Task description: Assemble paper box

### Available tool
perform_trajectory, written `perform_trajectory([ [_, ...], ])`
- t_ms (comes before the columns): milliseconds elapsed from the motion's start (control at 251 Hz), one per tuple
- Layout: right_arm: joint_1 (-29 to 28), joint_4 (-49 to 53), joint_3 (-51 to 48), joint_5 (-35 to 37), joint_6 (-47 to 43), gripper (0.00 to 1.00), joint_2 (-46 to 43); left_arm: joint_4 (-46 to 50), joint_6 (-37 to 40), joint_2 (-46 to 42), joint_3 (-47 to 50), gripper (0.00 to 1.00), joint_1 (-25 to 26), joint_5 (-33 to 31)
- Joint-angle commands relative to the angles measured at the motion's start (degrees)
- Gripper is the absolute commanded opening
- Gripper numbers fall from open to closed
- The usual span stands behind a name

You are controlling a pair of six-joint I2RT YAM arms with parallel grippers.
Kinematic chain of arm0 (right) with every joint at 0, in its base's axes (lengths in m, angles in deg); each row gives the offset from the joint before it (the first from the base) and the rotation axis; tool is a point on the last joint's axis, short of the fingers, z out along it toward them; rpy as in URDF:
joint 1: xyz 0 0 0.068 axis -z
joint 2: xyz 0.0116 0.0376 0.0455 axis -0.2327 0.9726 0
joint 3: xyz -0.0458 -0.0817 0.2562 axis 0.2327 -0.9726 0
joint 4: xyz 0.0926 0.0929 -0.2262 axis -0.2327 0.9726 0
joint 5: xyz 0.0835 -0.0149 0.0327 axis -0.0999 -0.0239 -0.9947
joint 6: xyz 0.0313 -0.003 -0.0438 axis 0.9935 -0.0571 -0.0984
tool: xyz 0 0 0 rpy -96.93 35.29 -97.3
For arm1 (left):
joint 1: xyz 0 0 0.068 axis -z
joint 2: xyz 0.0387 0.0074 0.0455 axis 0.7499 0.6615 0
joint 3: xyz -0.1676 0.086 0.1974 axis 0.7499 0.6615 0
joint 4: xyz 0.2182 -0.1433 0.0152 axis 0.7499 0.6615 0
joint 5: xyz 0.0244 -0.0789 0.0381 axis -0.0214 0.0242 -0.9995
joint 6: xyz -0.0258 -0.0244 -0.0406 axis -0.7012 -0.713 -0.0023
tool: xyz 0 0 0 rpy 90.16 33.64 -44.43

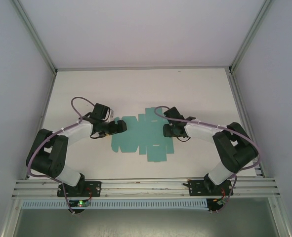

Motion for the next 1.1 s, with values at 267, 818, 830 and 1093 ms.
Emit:
perform_trajectory([
  [267, -1.35, -2.14, -2.31, -3.09, 5.75, 0.31, 4.89, -1.41, 1.52, 7.05, -2.47, 0.82, 2.88, 9.54],
  [818, -3.76, -10.66, -6.34, -10.83, 9.24, 0.24, 8.29, -16.62, -6.7, 1.48, 1.47, 0.76, 3.77, 24.13],
  [830, -3.8, -10.91, -6.44, -10.89, 9.33, 0.24, 8.35, -17.67, -7.32, 1.17, 1.64, 0.76, 3.77, 24.72],
  [1093, -3.85, -14.88, -9.6, -13.03, 10.91, 0.23, 8.66, -27.11, -13.48, -10.84, 5.78, 0.72, 3.76, 29.02],
])
